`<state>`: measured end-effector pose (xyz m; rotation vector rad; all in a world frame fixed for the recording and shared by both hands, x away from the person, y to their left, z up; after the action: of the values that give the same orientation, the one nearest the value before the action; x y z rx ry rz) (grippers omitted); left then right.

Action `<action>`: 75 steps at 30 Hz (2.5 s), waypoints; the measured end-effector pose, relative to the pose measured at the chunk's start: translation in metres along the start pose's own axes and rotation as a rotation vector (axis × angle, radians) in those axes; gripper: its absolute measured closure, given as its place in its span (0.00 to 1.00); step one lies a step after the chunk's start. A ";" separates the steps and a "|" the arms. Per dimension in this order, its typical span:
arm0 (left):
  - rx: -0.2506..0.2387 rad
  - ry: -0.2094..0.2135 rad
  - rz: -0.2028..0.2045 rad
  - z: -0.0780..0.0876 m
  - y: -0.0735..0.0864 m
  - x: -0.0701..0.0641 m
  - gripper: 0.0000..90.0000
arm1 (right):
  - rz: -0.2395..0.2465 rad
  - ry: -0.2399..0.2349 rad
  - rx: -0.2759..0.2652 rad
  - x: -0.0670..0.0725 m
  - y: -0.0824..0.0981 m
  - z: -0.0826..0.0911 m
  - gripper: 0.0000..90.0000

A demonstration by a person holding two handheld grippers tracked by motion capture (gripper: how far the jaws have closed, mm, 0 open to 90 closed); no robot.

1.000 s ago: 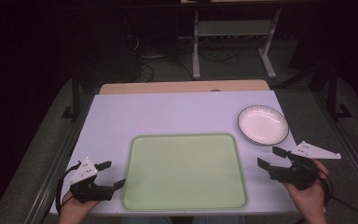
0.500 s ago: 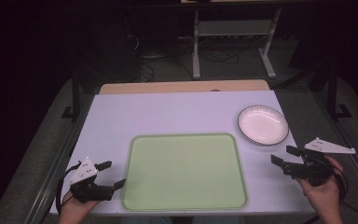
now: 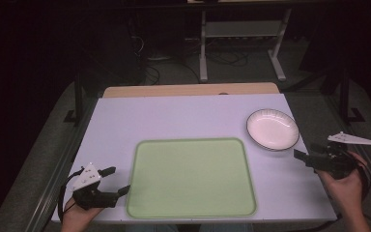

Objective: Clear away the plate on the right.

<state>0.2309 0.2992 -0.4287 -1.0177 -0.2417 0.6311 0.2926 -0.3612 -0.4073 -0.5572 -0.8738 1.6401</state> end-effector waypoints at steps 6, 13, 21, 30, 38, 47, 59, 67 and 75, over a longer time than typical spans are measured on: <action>0.002 -0.001 0.004 -0.001 0.000 0.000 0.18 | -0.019 0.006 0.008 -0.011 -0.009 -0.008 0.25; 0.003 0.001 0.005 -0.001 0.000 0.000 0.18 | -0.076 0.012 0.044 -0.026 -0.021 -0.026 0.25; 0.005 0.000 0.009 -0.002 0.001 0.001 0.18 | -0.141 0.012 0.103 -0.039 -0.030 -0.048 0.26; 0.009 -0.004 0.012 -0.002 0.002 0.002 0.18 | -0.334 0.035 0.189 -0.053 -0.036 -0.076 0.35; 0.009 -0.002 0.015 -0.003 0.002 0.002 0.18 | -0.407 0.033 0.238 -0.060 -0.035 -0.086 0.43; 0.014 -0.002 0.015 -0.003 0.003 0.003 0.18 | -0.477 0.016 0.287 -0.065 -0.034 -0.094 0.56; 0.014 -0.001 0.014 -0.004 0.003 0.003 0.18 | -0.546 -0.012 0.329 -0.067 -0.031 -0.101 0.67; 0.015 -0.002 0.014 -0.004 0.003 0.003 0.18 | -0.595 -0.036 0.337 -0.069 -0.029 -0.104 0.73; 0.016 -0.001 0.014 -0.004 0.003 0.003 0.18 | -0.629 -0.055 0.333 -0.069 -0.029 -0.106 0.77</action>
<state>0.2344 0.2995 -0.4332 -1.0043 -0.2301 0.6457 0.4068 -0.3986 -0.4559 0.0068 -0.6994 1.1839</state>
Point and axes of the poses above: each handheld gripper's, and its own axes: z roughly backward along the jaws, y roughly out of its underside, x roughly to its left, the point moved 1 cm from there along -z, roughly forward along the jaws, and after that the axes turned 9 degrees about y, right-handed, at the moved point
